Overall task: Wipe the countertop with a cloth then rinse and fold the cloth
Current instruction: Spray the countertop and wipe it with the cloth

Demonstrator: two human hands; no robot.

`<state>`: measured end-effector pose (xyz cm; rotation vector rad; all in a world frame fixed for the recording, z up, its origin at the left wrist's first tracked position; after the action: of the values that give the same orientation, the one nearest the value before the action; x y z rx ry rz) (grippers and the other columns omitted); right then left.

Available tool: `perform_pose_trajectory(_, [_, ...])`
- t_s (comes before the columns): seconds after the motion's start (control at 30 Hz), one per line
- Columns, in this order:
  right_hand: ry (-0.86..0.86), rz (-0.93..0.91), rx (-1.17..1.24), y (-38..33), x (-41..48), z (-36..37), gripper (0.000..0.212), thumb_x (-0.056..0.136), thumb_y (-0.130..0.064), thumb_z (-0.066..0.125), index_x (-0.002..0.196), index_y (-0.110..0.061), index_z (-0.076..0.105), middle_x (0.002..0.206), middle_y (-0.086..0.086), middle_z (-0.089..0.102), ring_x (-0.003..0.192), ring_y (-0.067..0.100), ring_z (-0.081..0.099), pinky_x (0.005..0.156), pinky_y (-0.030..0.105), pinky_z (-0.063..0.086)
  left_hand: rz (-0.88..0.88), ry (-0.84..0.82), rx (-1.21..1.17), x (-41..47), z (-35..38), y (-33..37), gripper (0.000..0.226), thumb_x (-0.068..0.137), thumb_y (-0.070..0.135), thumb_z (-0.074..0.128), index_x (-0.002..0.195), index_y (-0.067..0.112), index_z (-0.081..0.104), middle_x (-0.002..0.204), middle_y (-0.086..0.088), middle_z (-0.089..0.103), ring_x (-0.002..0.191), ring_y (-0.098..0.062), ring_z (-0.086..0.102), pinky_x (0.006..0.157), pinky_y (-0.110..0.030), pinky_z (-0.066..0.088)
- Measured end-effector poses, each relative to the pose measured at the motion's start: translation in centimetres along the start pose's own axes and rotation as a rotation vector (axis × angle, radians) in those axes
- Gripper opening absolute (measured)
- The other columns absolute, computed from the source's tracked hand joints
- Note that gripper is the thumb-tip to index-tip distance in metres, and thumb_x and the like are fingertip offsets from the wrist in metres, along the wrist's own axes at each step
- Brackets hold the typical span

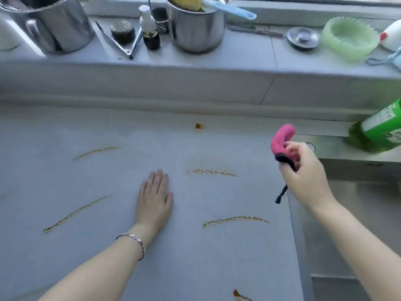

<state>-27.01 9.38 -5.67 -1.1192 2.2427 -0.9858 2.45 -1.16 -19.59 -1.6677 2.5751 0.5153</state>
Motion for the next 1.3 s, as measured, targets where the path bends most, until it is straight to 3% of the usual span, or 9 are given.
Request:
perform_pose_trajectory(0.1, [-0.312, -0.024, -0.191, 1.6, -2.2, 6.0, 0.019, 0.074, -0.014, 0.066, 0.091, -0.018, 0.058, 0.108, -0.002, 0.056, 0.111, 0.023, 0.048, 0.088, 0.028, 0.037, 0.037, 0.035, -0.029, -0.1, 0.6, -0.5, 0.054, 0.082, 0.029, 0.034, 0.125, 0.001, 0.051, 0.134, -0.019, 0.052, 0.127, -0.031, 0.042, 0.106, -0.034, 0.015])
perform_pose_trajectory(0.17, [-0.250, -0.020, -0.260, 3.0, -2.3, 8.3, 0.032, 0.080, -0.027, 0.063, 0.110, -0.018, 0.059, 0.130, 0.002, 0.049, 0.130, 0.020, 0.034, 0.104, 0.030, 0.029, 0.050, 0.057, -0.063, -0.1, 0.5, -0.7, 0.054, 0.082, 0.030, 0.034, 0.126, 0.003, 0.050, 0.135, -0.017, 0.050, 0.129, -0.023, 0.031, 0.109, -0.028, 0.008])
perform_pose_trajectory(0.27, [-0.193, 0.049, -0.495, 5.2, -0.6, 12.6, 0.058, 0.090, -0.046, 0.031, 0.141, -0.019, 0.026, 0.155, 0.007, 0.013, 0.143, 0.024, 0.006, 0.116, 0.041, 0.006, 0.062, 0.070, -0.084, 0.0, 0.8, -1.0, 0.054, 0.083, 0.031, 0.034, 0.127, 0.004, 0.049, 0.137, -0.016, 0.049, 0.129, -0.021, 0.027, 0.110, -0.025, 0.005])
perform_pose_trajectory(0.43, [-0.081, 0.008, -0.679, 6.4, 3.6, 16.2, 0.072, 0.081, -0.049, 0.007, 0.143, -0.014, 0.021, 0.154, 0.011, 0.016, 0.143, 0.027, 0.010, 0.114, 0.039, -0.003, 0.083, 0.144, -0.086, 0.3, 0.8, -1.3, 0.054, 0.083, 0.030, 0.035, 0.127, 0.004, 0.049, 0.137, -0.016, 0.049, 0.129, -0.021, 0.027, 0.111, -0.026, 0.005])
perform_pose_trajectory(0.7, [-0.025, -0.001, -0.462, 5.7, 6.6, 16.1, 0.060, 0.091, -0.031, 0.026, 0.142, -0.003, 0.016, 0.153, 0.015, 0.019, 0.143, 0.025, 0.012, 0.115, 0.034, 0.009, 0.082, 0.199, -0.081, 0.2, 0.7, -1.1, 0.054, 0.082, 0.031, 0.035, 0.125, 0.004, 0.051, 0.136, -0.016, 0.050, 0.128, -0.022, 0.028, 0.111, -0.023, 0.002])
perform_pose_trajectory(0.93, [-0.331, -0.499, -0.622, 5.3, -1.7, 17.5, 0.049, 0.086, -0.033, 0.034, 0.133, -0.020, 0.042, 0.143, 0.011, 0.040, 0.133, 0.029, 0.034, 0.103, 0.033, 0.018, 0.081, 0.209, -0.078, 0.0, 0.6, -1.1, 0.053, 0.082, 0.031, 0.035, 0.126, 0.005, 0.051, 0.136, -0.015, 0.050, 0.128, -0.022, 0.030, 0.112, -0.024, 0.003])
perform_pose_trajectory(1.03, [-0.172, -0.282, -0.638, 6.8, 6.3, 14.3, 0.051, 0.089, -0.041, 0.024, 0.137, -0.030, 0.034, 0.153, 0.006, 0.022, 0.142, 0.023, 0.010, 0.112, 0.034, 0.007, 0.082, 0.222, -0.078, 0.2, 0.7, -1.1, 0.053, 0.082, 0.032, 0.035, 0.126, 0.006, 0.051, 0.136, -0.014, 0.050, 0.128, -0.021, 0.030, 0.112, -0.025, 0.004])
perform_pose_trajectory(1.13, [0.039, 0.036, -0.574, 7.4, 12.4, 13.0, 0.043, 0.095, -0.034, 0.030, 0.138, -0.031, 0.033, 0.154, 0.004, 0.020, 0.143, 0.023, 0.007, 0.113, 0.040, 0.005, 0.088, 0.236, -0.076, 0.2, 0.7, -1.0, 0.053, 0.082, 0.031, 0.036, 0.127, 0.006, 0.050, 0.136, -0.014, 0.050, 0.128, -0.022, 0.031, 0.112, -0.025, 0.005])
perform_pose_trajectory(1.3, [-0.030, -0.213, -0.376, 4.2, 6.3, 17.6, 0.045, 0.086, -0.034, 0.032, 0.123, -0.023, 0.056, 0.136, 0.007, 0.052, 0.126, 0.026, 0.037, 0.101, 0.038, 0.026, 0.093, 0.211, -0.066, 0.3, 0.8, -1.0, 0.052, 0.082, 0.030, 0.036, 0.127, 0.006, 0.048, 0.135, -0.014, 0.051, 0.128, -0.023, 0.031, 0.112, -0.025, 0.004])
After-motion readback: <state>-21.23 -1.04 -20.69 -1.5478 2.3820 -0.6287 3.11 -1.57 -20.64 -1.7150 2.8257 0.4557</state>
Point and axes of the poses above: each hand's wrist, its own x-axis towards the middle knuckle, its own z-axis out of the palm, y = z × x, the point moved 8 cm from there along x, towards the middle knuckle
